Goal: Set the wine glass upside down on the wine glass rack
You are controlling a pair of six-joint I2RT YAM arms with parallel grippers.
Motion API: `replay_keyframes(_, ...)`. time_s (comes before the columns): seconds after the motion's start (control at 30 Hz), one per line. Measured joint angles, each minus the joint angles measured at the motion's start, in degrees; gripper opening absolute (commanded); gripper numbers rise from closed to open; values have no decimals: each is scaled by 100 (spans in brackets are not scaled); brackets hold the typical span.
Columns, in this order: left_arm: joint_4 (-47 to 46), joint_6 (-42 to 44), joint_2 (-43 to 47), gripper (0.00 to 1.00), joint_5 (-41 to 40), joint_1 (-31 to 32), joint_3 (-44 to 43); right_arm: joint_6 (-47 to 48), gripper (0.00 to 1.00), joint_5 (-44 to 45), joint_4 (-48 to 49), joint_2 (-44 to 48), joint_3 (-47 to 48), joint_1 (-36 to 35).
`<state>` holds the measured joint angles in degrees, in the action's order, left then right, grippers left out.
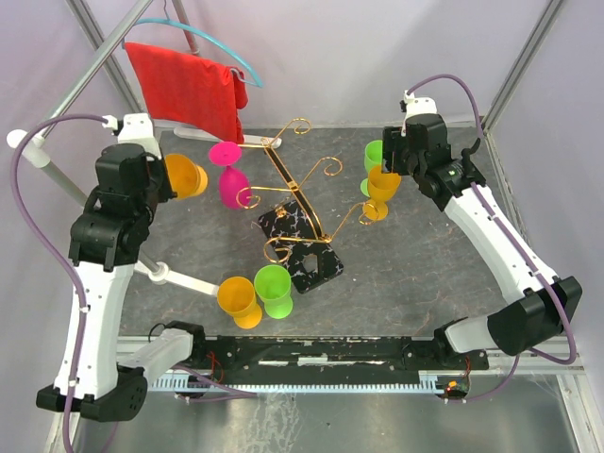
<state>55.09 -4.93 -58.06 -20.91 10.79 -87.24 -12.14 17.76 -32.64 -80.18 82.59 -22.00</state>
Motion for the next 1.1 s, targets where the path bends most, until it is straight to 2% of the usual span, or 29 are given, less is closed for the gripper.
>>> replay_keyframes(0.3,-2033,767,304,3,531,0,365,-186,70,-533,166,-7,48,0)
replay_keyframes(0.63,-4419,1045,22,3,1937,24,590,-815,68,-1436,382,-46,881,0)
replay_keyframes(0.77,-5163,702,-313,3,2544,146,610,-1047,68,-2083,1279,-46,782,0)
replay_keyframes(0.83,-5407,481,-511,3,2769,302,610,-1091,68,-2439,2083,-44,538,0)
replay_keyframes(1.1,-5711,-129,-1276,3,3071,997,542,-1156,68,-3429,4068,-433,264,-2)
